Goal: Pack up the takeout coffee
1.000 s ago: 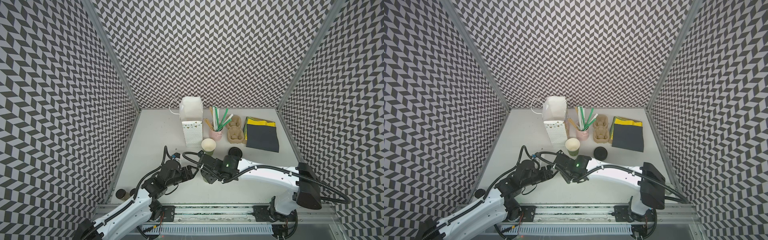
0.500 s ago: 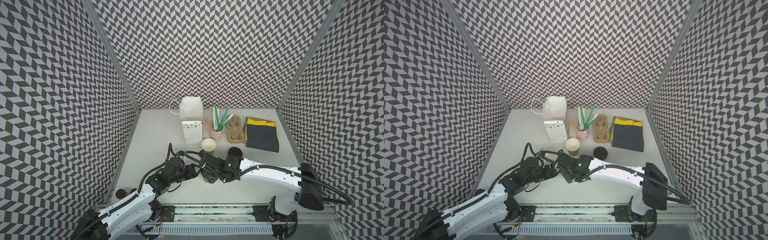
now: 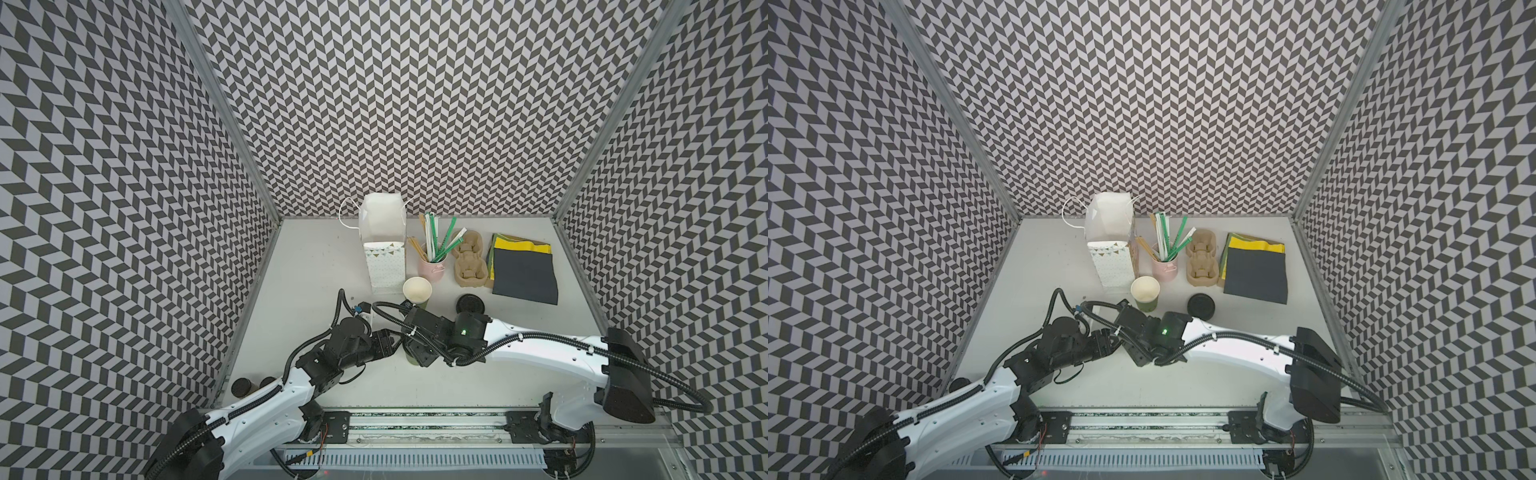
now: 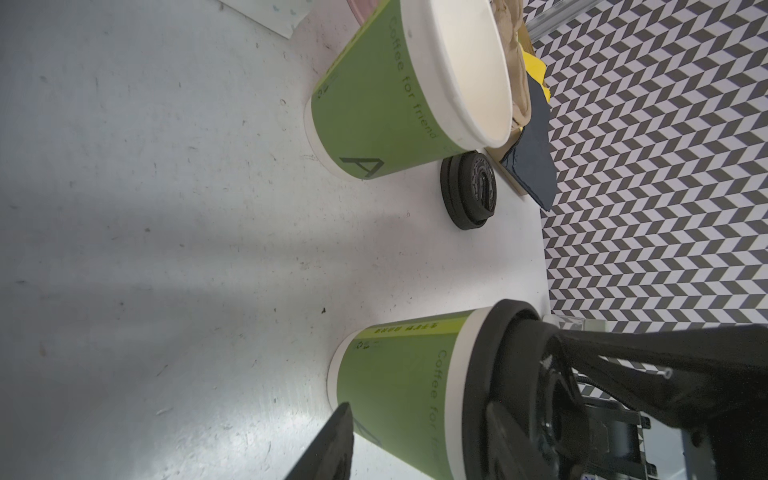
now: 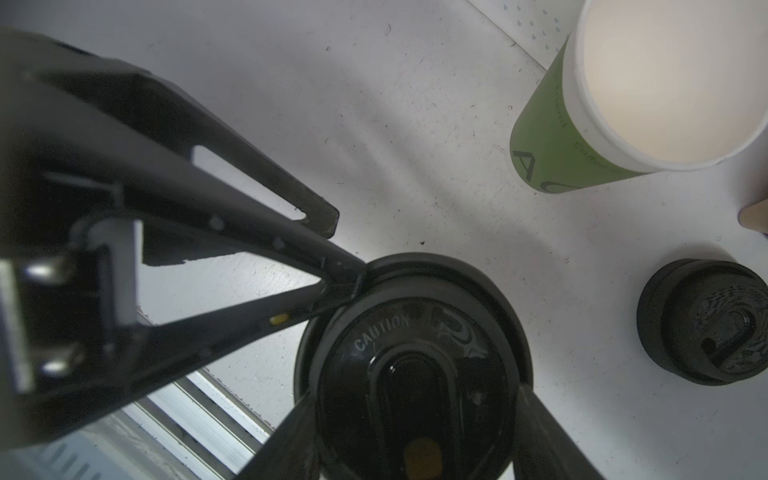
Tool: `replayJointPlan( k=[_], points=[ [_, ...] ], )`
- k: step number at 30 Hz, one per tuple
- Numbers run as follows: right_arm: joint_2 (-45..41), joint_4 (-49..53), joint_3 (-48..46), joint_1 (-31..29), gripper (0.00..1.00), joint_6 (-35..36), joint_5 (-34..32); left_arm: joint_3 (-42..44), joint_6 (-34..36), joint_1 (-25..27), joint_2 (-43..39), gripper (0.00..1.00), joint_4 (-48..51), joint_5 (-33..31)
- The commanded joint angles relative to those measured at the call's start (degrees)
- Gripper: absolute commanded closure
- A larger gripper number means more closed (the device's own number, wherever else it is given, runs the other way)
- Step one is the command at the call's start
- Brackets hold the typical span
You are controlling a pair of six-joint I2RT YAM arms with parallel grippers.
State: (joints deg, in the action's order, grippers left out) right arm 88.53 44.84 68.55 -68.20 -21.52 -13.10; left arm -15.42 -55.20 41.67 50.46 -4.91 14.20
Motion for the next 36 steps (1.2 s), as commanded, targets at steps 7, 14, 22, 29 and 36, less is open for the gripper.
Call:
replayJointPlan(
  k=[7,14,22,29,36],
  points=[
    [4.11,1.35,-6.38,-1.67,0.59,-1.62,13.16,9.45,-1.58,2.16,-3.94,0.52,8.92,-2.88],
    [3.76,-0.93,-9.69,-1.84,0.59,-2.22,13.96,13.62,-5.23,7.05,-1.02,0.53,4.20,-4.65],
    [3.40,-2.26,-11.89,-1.84,0.59,-2.70,14.70,14.35,-6.28,9.29,0.62,0.57,3.57,-6.46],
    [3.58,-4.50,-13.89,-1.84,0.60,-3.23,16.32,15.24,-5.86,9.74,-0.04,0.60,6.93,-8.52],
    [3.40,-5.87,-15.50,-1.84,0.60,-3.52,16.51,15.42,-6.59,11.28,2.05,0.51,5.42,-9.05]
  ],
)
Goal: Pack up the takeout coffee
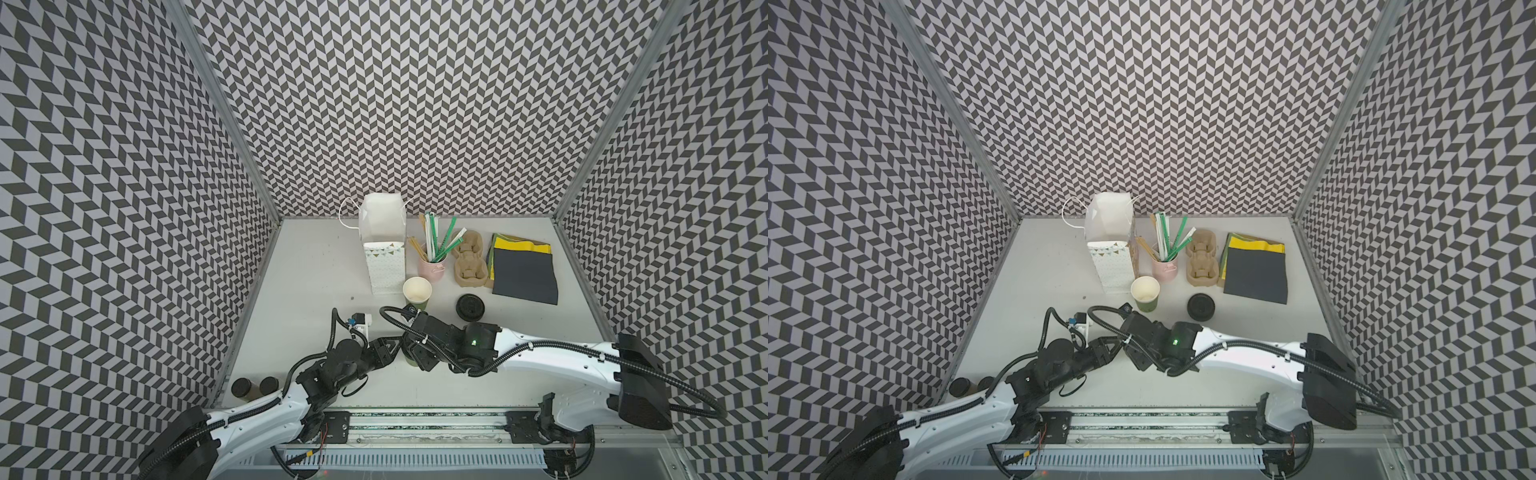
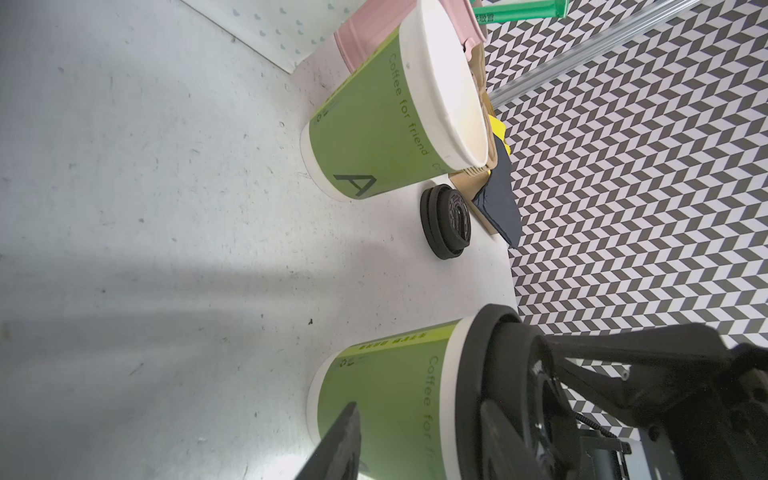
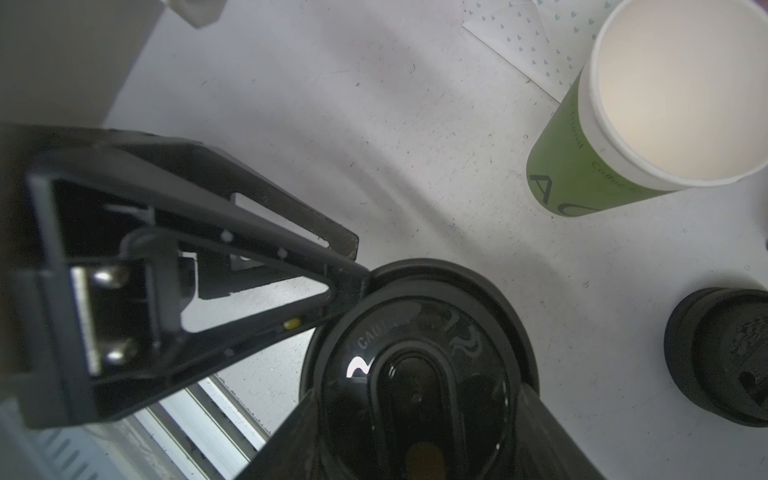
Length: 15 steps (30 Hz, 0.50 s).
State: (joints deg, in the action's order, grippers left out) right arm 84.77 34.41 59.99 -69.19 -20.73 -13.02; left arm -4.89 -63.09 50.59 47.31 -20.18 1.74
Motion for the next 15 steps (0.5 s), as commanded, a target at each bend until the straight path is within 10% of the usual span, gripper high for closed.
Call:
replayJointPlan(
  k=[1,15],
  points=[
    [7.38,4.21,-7.23,-0.86,0.60,-4.32,16.61,4.76,1.42,2.41,5.83,0.50,20.37,3.54],
    [6.46,5.23,-5.54,-0.86,0.60,-4.76,15.60,-1.84,3.79,2.40,-2.29,0.45,30.65,1.78]
  ],
)
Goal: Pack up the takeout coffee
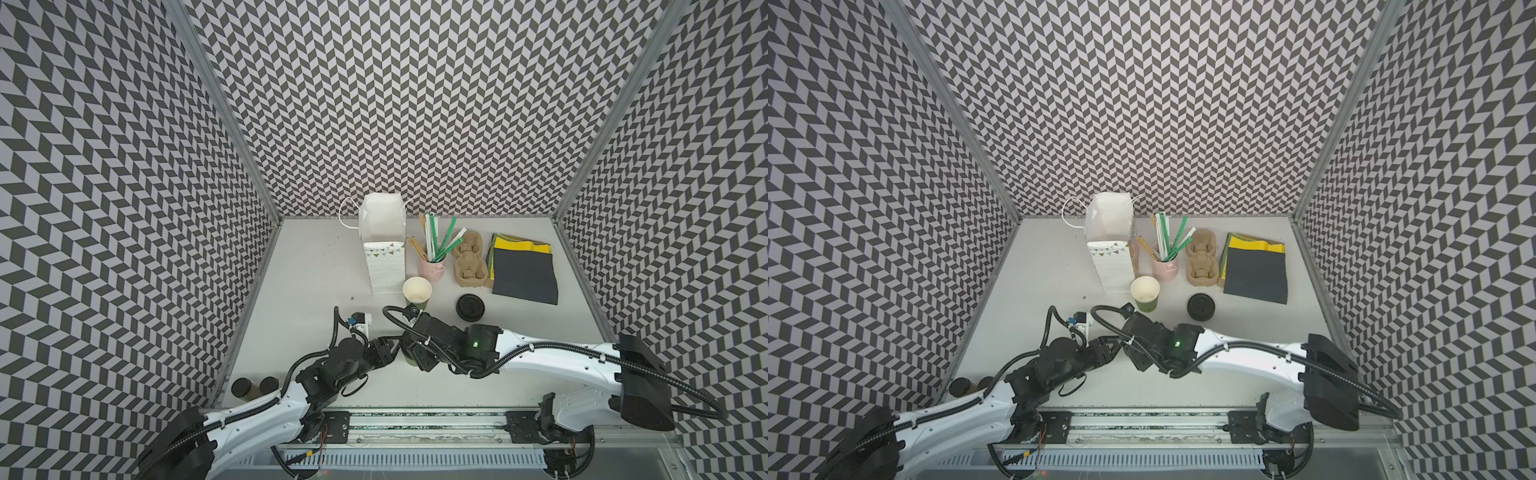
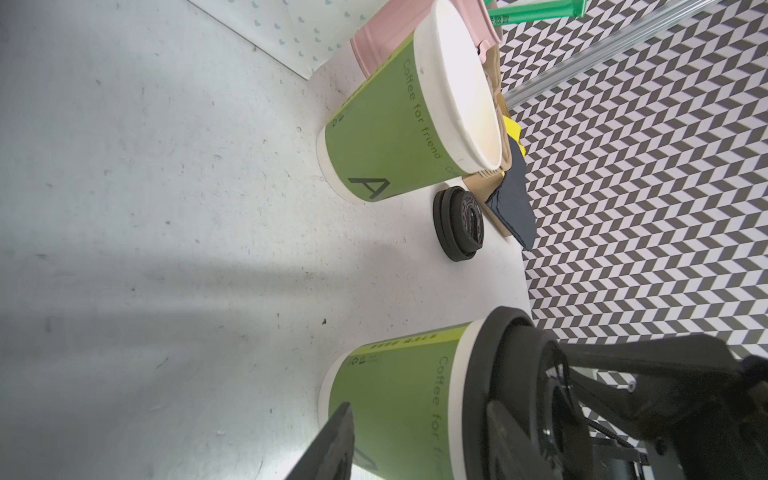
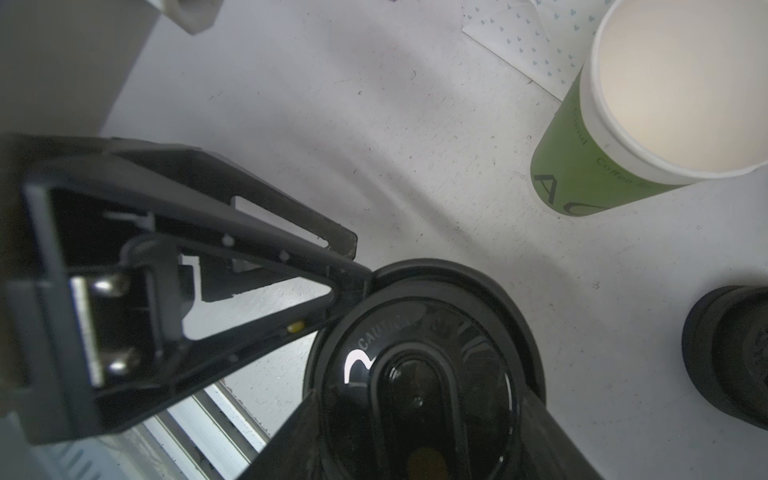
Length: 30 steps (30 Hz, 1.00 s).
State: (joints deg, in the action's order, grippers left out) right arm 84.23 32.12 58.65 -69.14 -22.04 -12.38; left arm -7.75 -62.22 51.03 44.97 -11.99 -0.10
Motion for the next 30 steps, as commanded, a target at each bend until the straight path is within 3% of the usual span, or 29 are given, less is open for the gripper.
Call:
replayJointPlan(
  k=[1,8,17,25,30],
  points=[
    [7.00,7.97,-3.56,-0.90,0.60,-3.29,14.40,-0.06,3.36,1.93,-0.84,0.43,24.03,2.75],
    [8.06,10.57,0.52,-0.56,0.57,-2.06,11.31,-2.58,3.97,1.44,-2.70,0.33,25.70,2.14],
    [8.15,12.00,3.31,-0.40,0.56,-1.47,9.57,-9.73,5.48,1.34,-8.96,0.29,31.70,0.07],
    [8.41,12.21,3.95,-0.29,0.55,-1.15,9.34,-10.76,6.68,1.32,-16.03,0.27,28.65,1.49],
    [8.07,13.66,6.00,-0.29,0.50,-1.00,8.59,-11.14,7.02,1.23,-17.24,0.27,28.78,0.80]
  ],
)
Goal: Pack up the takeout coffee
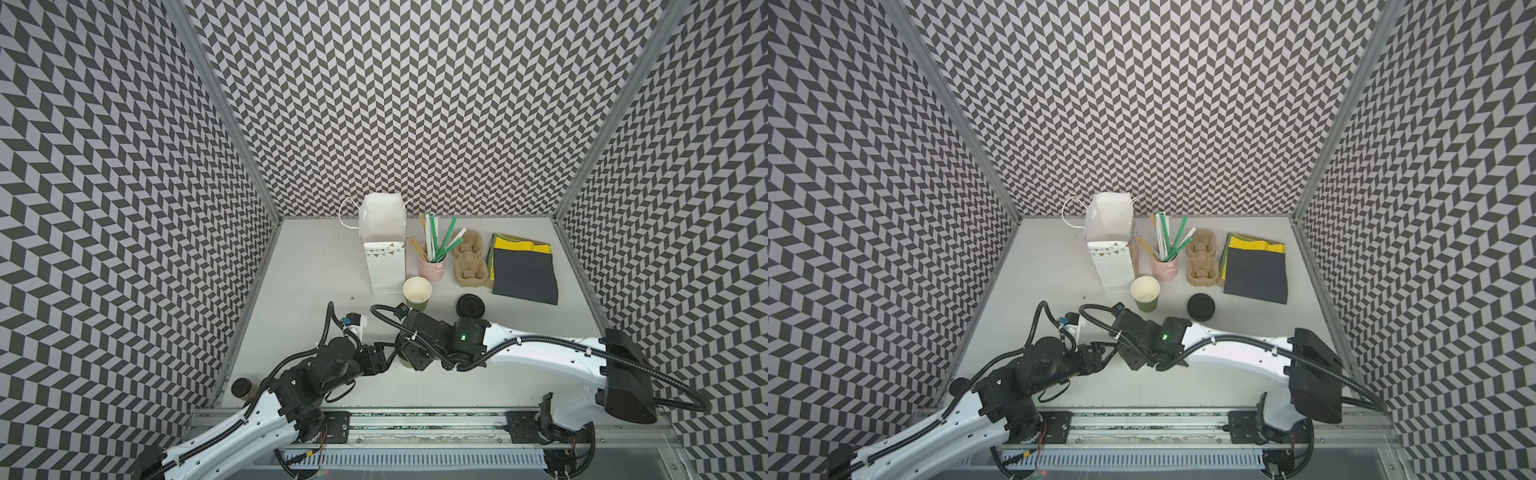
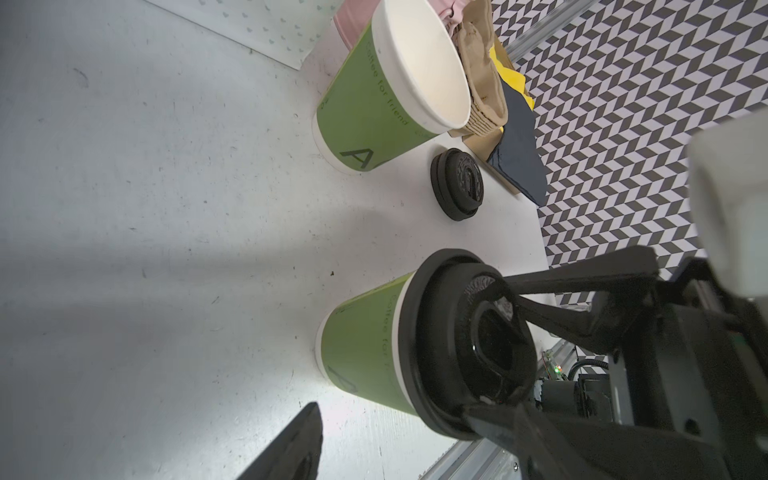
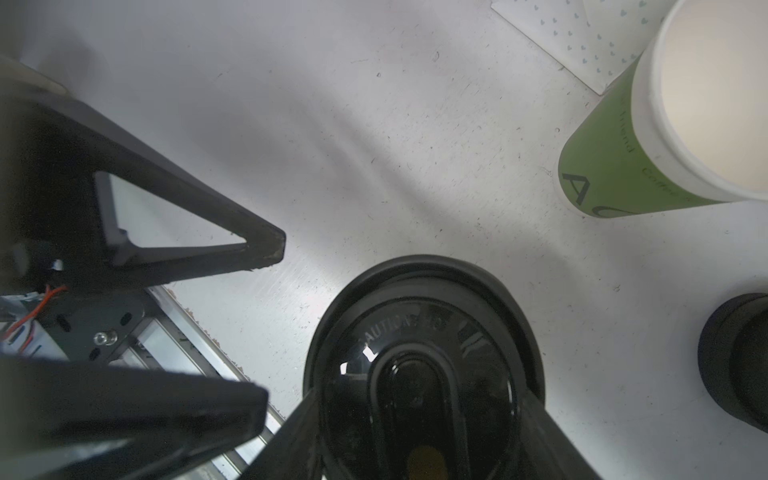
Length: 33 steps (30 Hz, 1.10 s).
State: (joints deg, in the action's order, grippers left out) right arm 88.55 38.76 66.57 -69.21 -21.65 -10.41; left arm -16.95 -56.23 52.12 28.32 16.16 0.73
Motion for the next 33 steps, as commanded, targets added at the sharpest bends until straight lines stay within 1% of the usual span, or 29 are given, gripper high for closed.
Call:
replayJointPlan(
  k=[1,7,17,23,33],
  points=[
    [3.69,7.32,-1.43,-0.22,0.48,-1.30,6.42,-1.91,1.04,0.10,-0.39,0.26,0.58,0.10],
    [3.56,8.89,0.79,-0.22,0.41,-0.85,5.59,-0.55,0.44,0.15,1.56,0.27,-1.01,1.86],
    [3.73,9.49,2.56,-0.22,0.31,-0.50,4.75,0.01,0.20,0.21,3.39,0.27,-2.21,3.03],
    [3.29,9.49,3.87,-0.22,0.27,-0.32,4.49,0.25,0.08,0.20,3.68,0.27,-2.45,3.28],
    [2.93,10.43,6.87,-0.20,0.24,0.29,3.97,-1.01,0.37,0.15,3.99,0.27,-1.23,2.70]
  ],
)
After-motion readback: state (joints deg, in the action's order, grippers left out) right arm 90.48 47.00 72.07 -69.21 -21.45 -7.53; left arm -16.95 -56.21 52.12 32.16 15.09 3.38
